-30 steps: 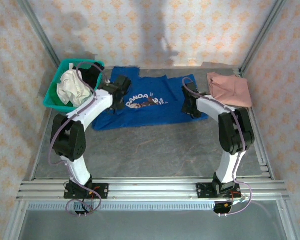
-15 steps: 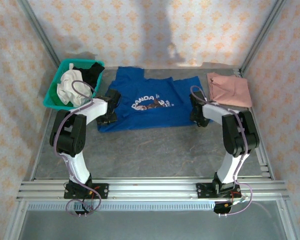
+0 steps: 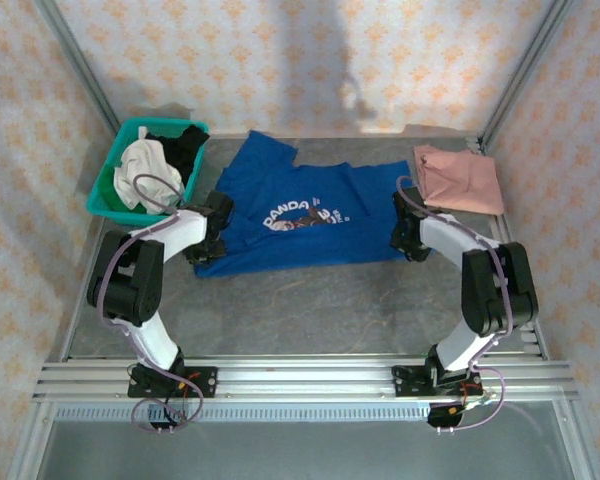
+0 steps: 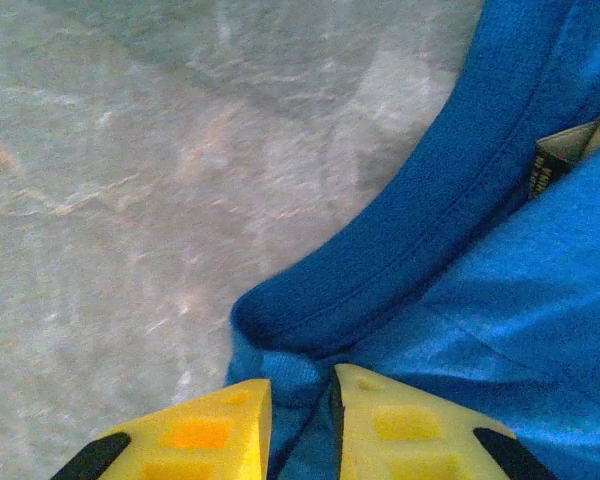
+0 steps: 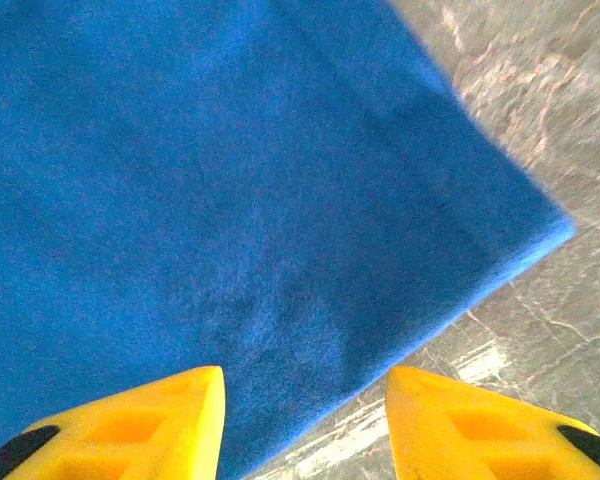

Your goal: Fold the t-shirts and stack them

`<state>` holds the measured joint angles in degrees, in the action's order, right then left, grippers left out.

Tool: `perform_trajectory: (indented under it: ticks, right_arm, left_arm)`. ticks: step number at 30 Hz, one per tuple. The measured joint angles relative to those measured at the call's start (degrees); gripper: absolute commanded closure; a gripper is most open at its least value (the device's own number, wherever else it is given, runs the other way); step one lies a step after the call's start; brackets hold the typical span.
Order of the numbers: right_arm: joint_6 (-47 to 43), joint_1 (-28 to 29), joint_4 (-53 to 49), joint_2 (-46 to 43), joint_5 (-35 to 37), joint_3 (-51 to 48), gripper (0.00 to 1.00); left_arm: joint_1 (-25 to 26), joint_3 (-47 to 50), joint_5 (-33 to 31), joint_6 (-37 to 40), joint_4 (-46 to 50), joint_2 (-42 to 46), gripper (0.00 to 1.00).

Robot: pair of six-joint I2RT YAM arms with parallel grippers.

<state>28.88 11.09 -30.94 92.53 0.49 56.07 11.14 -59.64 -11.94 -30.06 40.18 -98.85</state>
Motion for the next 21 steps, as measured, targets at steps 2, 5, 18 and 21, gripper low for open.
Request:
perform_trajectory:
  ticks: [2,5,18,21]
  right_arm:
    - [-0.2,0.0,0.0,-1.3,0.2,0.2,0.5]
    - [-0.4,-0.2,0.1,0.9,1.3,1.6,0.55]
    - [2.6,-1.0,2.0,1.9,2.2,-4.3,0.54]
    - [2.9,-1.0,2.0,1.1,2.0,-5.1,0.54]
  left_arm:
    - [-0.1,0.1,-1.0,0.0,1.5,1.9,0.77]
    - [-0.1,0.1,-3.2,-0.5,2.7,4.2,0.75]
    - [2.0,0.4,-0.5,-2.3,2.3,11.0,0.52]
    - [8.5,-3.4,3.4,-3.6,-0.7,9.5,0.52]
